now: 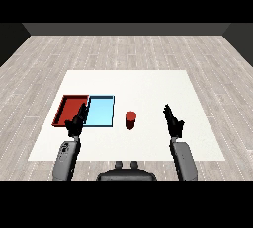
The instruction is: Pick the red can and put it in the red box
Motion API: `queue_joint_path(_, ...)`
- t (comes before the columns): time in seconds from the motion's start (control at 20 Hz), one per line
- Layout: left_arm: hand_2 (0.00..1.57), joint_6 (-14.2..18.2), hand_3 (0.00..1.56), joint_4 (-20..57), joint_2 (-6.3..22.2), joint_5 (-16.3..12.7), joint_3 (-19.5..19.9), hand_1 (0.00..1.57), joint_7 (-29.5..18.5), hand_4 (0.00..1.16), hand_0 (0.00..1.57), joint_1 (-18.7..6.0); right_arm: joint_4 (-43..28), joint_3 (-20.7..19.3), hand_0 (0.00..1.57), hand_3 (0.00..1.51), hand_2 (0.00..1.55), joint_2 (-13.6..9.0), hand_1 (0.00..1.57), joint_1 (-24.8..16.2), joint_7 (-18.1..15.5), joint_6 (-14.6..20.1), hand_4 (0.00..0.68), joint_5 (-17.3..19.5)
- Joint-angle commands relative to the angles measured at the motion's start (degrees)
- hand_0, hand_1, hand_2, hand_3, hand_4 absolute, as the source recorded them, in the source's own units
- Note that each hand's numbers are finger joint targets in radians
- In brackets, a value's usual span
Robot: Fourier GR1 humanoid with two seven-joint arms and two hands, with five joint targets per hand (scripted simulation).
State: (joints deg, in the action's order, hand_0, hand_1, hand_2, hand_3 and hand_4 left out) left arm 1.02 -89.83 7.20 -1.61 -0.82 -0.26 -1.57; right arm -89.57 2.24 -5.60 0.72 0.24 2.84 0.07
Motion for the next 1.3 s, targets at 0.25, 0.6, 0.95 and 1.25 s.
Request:
queue_joint_path(0.25, 0.0, 0.31, 0.0, -3.9, -3.03, 0.65, -1.04, 0.0, 4.45, 0.0, 0.0, 1.33, -6.09, -2.26, 0.0, 0.0, 0.0, -1.9, 0.0, -6.04, -0.08, -6.76, 0.0, -3.53)
queue_joint_path(0.6, 0.0, -3.48, 0.0, -1.33, -3.45, -2.41, 2.83, 0.0, -21.36, 0.0, 0.0, -0.66, -6.36, -1.58, 0.0, 0.0, 0.0, 0.66, 0.0, -8.17, -22.02, -10.39, 0.0, -4.94)
queue_joint_path(0.95, 0.0, -2.91, 0.0, -2.29, -4.2, -1.84, 2.87, 0.0, -22.76, 0.0, 0.0, 0.56, -7.97, -1.29, 0.0, 0.0, 0.0, 2.18, 0.0, -8.38, -21.25, -9.23, 0.0, -2.47)
queue_joint_path(1.25, 0.0, -1.84, 0.0, -2.78, -4.95, 0.4, 1.67, 0.0, -22.93, 0.0, 0.0, 1.1, -8.19, -3.61, 0.0, 0.0, 0.0, 0.39, 0.0, -8.08, -19.86, -12.23, 0.0, -4.23)
